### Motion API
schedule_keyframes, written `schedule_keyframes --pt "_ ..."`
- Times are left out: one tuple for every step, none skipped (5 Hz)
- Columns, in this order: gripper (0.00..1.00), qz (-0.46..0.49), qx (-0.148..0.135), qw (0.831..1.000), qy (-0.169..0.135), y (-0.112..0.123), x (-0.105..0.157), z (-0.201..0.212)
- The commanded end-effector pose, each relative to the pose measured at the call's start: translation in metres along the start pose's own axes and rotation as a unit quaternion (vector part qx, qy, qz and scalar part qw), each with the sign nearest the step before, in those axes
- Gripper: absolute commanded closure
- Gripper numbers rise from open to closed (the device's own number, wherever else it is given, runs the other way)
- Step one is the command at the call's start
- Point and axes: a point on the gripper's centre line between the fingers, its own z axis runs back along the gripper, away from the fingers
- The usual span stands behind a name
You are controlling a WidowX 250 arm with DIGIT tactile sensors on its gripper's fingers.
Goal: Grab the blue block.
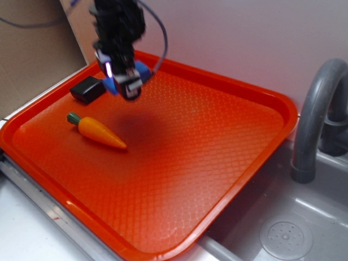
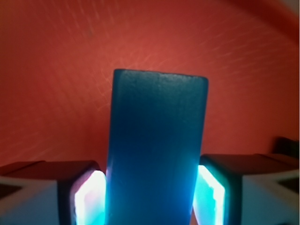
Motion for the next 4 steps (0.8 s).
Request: schedule_keyframes --pt "1.0 0.095 -0.039 0.99 -0.097 0.023 -0.028 0.091" --pt "1.0 0.142 -0.026 0.984 -0.101 0.035 -0.045 0.114" --pt "1.0 0.166 -0.078 0.974 -0.133 0.047 -0.058 0.116" --pt "1.0 0.165 -0.06 0.978 -0.112 0.05 -0.054 0.115"
